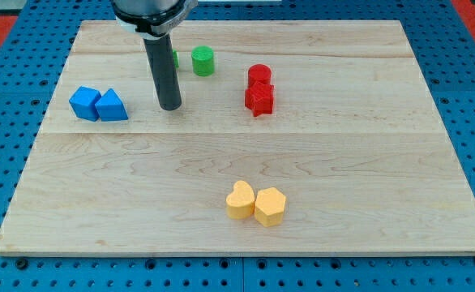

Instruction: Move the green circle to the bottom left corner of the board

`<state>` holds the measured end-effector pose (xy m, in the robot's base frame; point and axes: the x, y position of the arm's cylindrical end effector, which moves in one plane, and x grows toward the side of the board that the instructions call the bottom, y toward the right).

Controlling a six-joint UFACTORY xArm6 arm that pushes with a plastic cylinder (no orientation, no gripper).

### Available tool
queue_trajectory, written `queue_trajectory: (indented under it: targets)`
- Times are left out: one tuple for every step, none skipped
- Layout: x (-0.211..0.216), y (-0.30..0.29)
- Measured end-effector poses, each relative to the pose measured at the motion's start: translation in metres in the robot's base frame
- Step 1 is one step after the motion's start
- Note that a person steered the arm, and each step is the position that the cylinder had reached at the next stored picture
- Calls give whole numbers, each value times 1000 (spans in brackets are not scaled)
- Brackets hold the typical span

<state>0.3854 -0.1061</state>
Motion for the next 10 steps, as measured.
queue_trajectory:
  targets:
    - [-24, -2]
    - [-43, -12]
    - [-52, -46]
    - [-93, -60]
    - [-110, -39]
    - [-121, 15]
    - [-131, 48]
    - [-136, 75]
    - [-115, 75]
    - [-78, 75]
